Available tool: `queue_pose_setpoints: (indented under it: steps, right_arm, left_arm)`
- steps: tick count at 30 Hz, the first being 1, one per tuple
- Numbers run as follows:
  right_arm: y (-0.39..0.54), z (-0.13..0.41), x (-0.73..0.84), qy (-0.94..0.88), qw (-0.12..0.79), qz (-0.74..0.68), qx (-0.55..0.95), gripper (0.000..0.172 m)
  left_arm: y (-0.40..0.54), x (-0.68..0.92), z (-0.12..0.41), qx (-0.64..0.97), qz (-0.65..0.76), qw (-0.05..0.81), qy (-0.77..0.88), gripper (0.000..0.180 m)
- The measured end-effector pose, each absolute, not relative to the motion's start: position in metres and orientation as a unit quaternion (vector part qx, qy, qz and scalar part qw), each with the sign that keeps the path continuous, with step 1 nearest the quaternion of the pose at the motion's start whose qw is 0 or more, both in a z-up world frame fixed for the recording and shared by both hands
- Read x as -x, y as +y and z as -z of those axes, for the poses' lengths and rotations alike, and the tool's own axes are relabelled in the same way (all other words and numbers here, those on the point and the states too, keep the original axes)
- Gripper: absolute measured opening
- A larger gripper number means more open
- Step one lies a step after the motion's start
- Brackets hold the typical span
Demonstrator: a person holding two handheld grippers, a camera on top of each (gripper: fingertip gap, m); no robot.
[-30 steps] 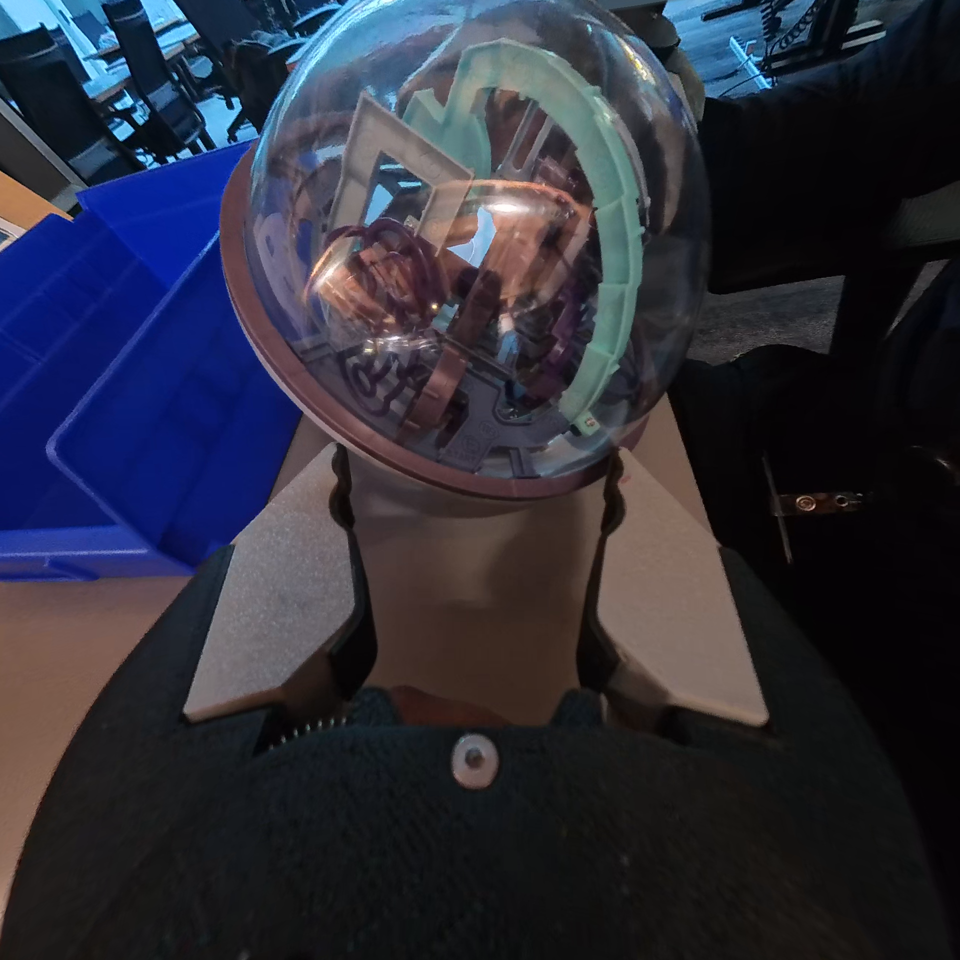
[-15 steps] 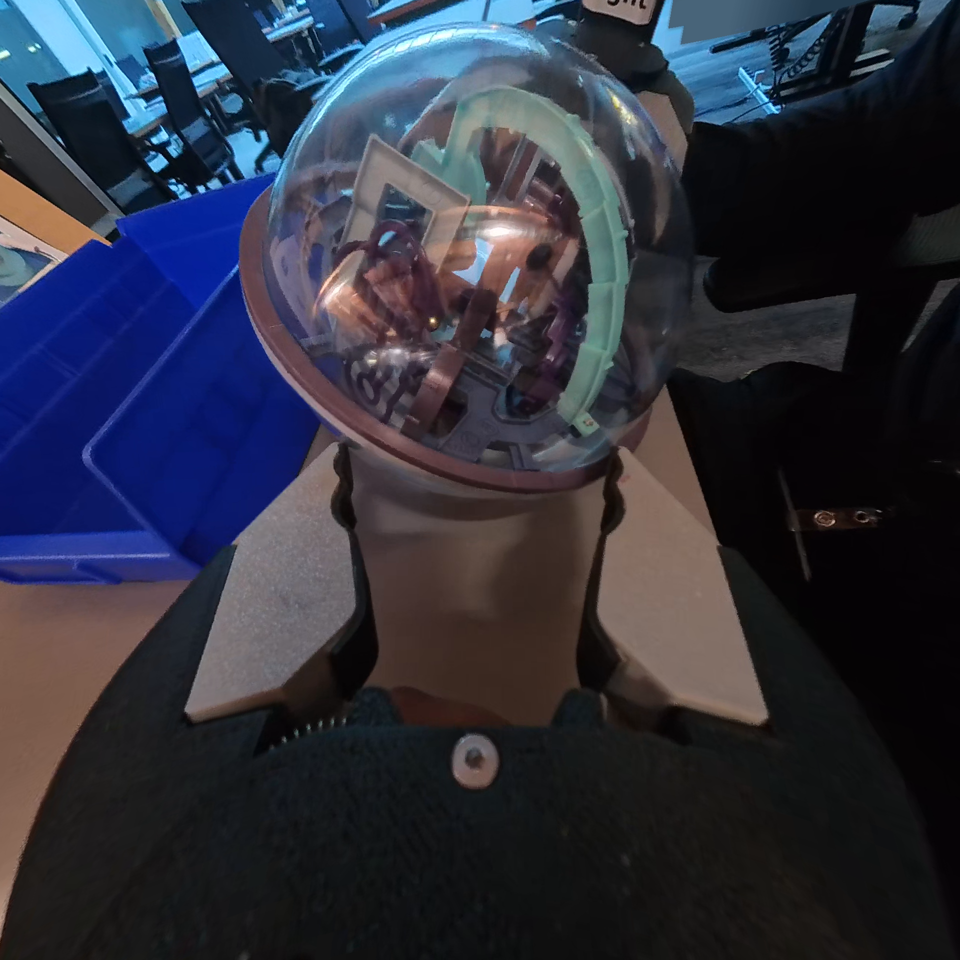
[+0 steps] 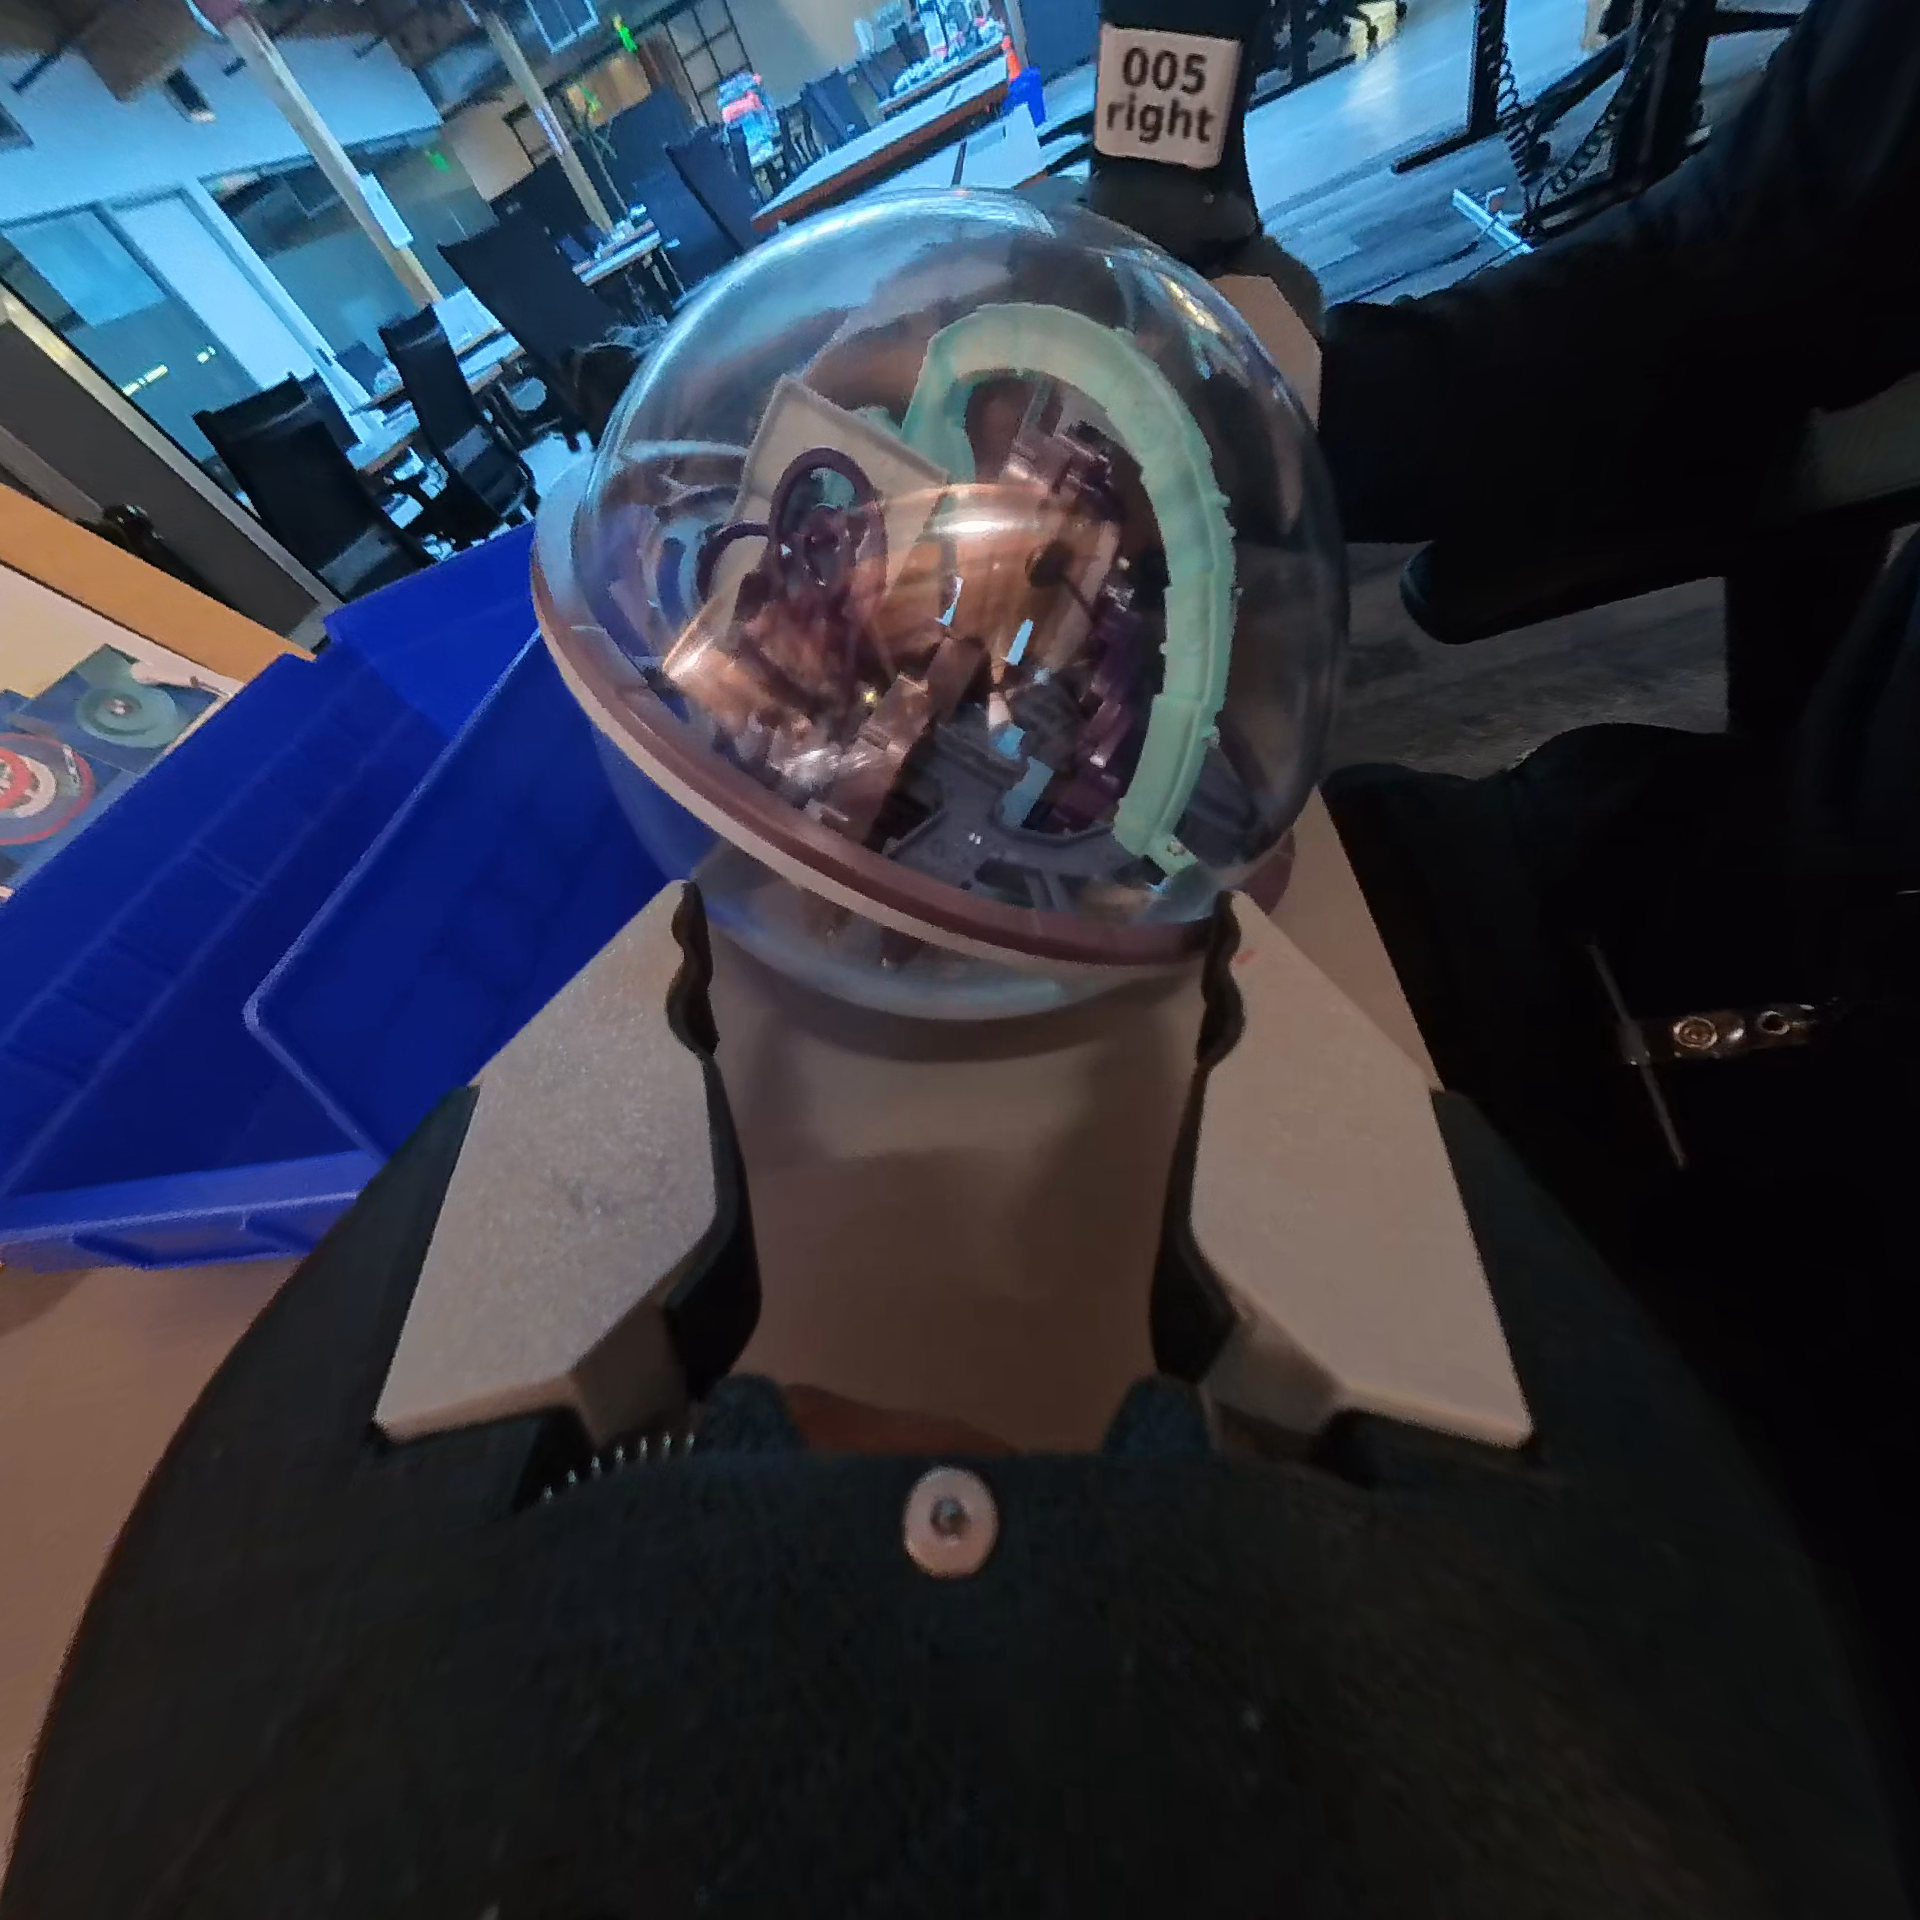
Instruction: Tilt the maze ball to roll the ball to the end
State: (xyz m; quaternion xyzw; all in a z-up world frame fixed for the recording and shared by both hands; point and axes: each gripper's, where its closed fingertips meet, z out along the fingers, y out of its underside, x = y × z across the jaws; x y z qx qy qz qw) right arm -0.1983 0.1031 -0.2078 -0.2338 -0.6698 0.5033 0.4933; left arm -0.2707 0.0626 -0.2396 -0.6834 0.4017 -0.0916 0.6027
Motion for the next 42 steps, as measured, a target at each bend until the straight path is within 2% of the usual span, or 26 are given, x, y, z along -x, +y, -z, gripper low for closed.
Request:
queue_pose_setpoints:
  steps: [14, 15, 17, 25, 29, 42]
  right_arm:
    - [0.098, 0.205, 0.194, -0.664, 0.523, -0.495, 0.202, 0.119]
    - [0.099, 0.204, 0.194, -0.661, 0.525, -0.497, 0.203, 0.119]
    - [0.103, 0.200, 0.193, -0.648, 0.527, -0.508, 0.209, 0.118]
    - [0.108, 0.200, 0.196, -0.646, 0.519, -0.511, 0.227, 0.118]
    - [0.115, 0.202, 0.201, -0.646, 0.506, -0.511, 0.257, 0.118]
    - [0.116, 0.203, 0.202, -0.648, 0.497, -0.515, 0.260, 0.118]
  left_arm:
    - [0.064, 0.270, 0.244, 0.676, 0.066, 0.601, 0.421, 0.091]
    - [0.064, 0.271, 0.244, 0.676, 0.063, 0.602, 0.420, 0.087]
    - [0.066, 0.274, 0.243, 0.678, 0.057, 0.604, 0.414, 0.067]
    - [0.068, 0.275, 0.243, 0.686, 0.058, 0.603, 0.403, 0.073]
    - [0.072, 0.276, 0.240, 0.691, 0.059, 0.607, 0.388, 0.083]
    - [0.072, 0.275, 0.239, 0.688, 0.056, 0.612, 0.386, 0.082]
